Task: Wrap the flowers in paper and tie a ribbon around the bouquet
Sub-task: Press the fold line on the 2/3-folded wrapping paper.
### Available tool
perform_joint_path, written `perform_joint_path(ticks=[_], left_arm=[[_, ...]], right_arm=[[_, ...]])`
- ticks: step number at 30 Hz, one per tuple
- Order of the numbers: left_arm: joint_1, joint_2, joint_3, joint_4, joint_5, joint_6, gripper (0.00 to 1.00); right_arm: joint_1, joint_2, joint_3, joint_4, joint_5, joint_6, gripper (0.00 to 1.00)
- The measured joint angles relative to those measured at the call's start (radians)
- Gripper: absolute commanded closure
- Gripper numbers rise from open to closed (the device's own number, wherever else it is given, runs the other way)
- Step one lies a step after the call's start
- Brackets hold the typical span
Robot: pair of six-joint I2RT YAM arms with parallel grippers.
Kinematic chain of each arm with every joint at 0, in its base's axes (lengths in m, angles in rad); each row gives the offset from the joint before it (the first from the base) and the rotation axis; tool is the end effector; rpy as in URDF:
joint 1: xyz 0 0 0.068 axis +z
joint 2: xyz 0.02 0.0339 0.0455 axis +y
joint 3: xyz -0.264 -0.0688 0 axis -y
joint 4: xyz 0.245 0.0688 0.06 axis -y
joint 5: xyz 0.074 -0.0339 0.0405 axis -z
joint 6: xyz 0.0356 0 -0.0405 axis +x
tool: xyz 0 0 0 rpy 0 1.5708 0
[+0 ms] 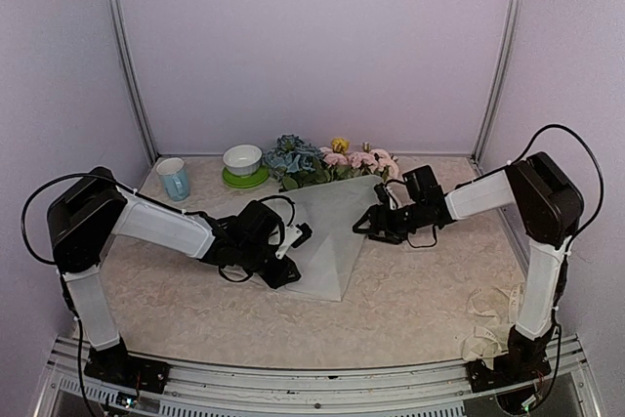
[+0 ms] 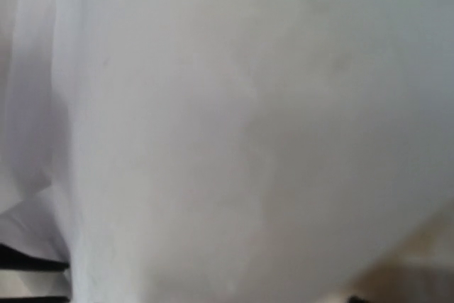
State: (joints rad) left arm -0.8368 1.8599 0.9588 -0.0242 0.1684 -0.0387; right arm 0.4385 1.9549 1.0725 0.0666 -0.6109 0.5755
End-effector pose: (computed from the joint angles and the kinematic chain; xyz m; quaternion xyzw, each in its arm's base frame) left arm 0.2367 -0.2713 0.1246 0.3918 0.8604 -0.2062 0.2524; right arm 0.3459 0.1848 0.1320 -0.0499 0.8921 0.4151 0.1716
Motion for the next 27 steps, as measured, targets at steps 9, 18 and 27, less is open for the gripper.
perform_joint_path(ticks=[9, 18, 27], left_arm=[[0.008, 0.016, 0.036, -0.045, 0.020, -0.007, 0.78], [0.014, 0.066, 0.099, -0.058, 0.075, 0.000, 0.79], [-0.011, 0.097, 0.144, -0.071, 0.089, 0.020, 0.79]], right_arm=[[-0.002, 0.043, -0.008, 0.122, -0.103, 0.061, 1.00], [-0.051, 0.043, 0.035, 0.004, -0.129, -0.041, 1.00], [-0.110, 0.044, 0.098, -0.106, -0.127, -0.146, 0.40]])
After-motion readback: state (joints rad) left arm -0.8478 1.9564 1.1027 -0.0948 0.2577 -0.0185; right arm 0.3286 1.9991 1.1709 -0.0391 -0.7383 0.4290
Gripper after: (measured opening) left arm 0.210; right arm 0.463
